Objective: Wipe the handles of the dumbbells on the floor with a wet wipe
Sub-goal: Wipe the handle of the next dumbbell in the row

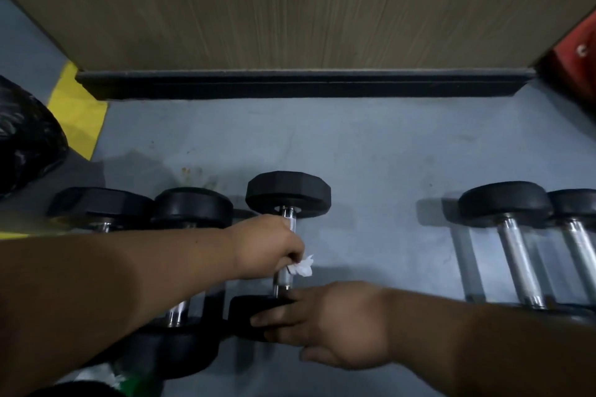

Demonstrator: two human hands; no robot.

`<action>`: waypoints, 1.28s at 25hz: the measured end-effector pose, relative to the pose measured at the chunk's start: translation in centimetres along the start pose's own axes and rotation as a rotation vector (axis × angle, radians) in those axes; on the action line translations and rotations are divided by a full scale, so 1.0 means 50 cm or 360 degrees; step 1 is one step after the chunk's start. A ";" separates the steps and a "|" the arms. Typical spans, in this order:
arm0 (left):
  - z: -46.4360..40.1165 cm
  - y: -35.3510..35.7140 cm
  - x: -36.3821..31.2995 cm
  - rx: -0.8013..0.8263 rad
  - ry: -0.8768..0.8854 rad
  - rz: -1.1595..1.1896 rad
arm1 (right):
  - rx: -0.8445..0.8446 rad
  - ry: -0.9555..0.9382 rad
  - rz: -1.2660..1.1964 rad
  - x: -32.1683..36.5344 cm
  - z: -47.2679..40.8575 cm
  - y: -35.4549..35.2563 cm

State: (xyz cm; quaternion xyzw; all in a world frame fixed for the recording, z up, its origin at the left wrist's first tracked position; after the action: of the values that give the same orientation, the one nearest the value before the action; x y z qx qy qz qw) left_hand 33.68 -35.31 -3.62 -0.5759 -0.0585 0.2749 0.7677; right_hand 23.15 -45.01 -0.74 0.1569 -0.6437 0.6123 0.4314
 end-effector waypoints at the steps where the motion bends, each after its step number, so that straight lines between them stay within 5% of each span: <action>1: 0.000 0.000 0.005 -0.0044 -0.0033 0.0082 | -0.0175 -0.0065 0.0095 -0.002 0.009 0.025; 4: 0.002 -0.003 0.012 -0.0169 -0.0058 0.0275 | -0.0804 -0.0038 0.0121 0.014 0.015 0.098; 10: -0.011 -0.003 0.007 -0.0123 -0.0064 0.0169 | -0.1334 0.0052 0.0130 0.009 -0.003 0.123; 17: -0.021 -0.039 0.018 -0.0139 -0.0462 -0.0022 | -0.1312 0.0240 0.0075 0.020 0.008 0.134; 21: -0.032 -0.032 -0.009 0.0004 -0.0264 -0.0271 | -0.1276 0.0341 0.0103 0.031 0.006 0.139; 29: -0.007 0.026 -0.054 0.0347 -0.0006 -0.0124 | -0.1462 0.0461 0.0113 0.044 -0.007 0.153; 32: -0.028 0.015 -0.046 0.0249 -0.0016 -0.0179 | -0.1451 0.0441 0.0085 0.046 -0.008 0.165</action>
State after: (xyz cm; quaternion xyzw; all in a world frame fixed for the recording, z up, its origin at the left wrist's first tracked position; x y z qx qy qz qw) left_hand 32.03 -37.48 -4.24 -0.5085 -0.0731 0.2380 0.8243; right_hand 15.93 -42.23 -4.45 -0.1482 -0.7869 0.2935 0.5222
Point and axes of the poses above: each hand's wrist, its own z-axis away from the middle knuckle, its own y-axis out of the palm, x = y × z, the point moved 5 cm from there along -z, towards the middle knuckle, and after that the axes turned 15 degrees about -z, right-handed, at the moved point
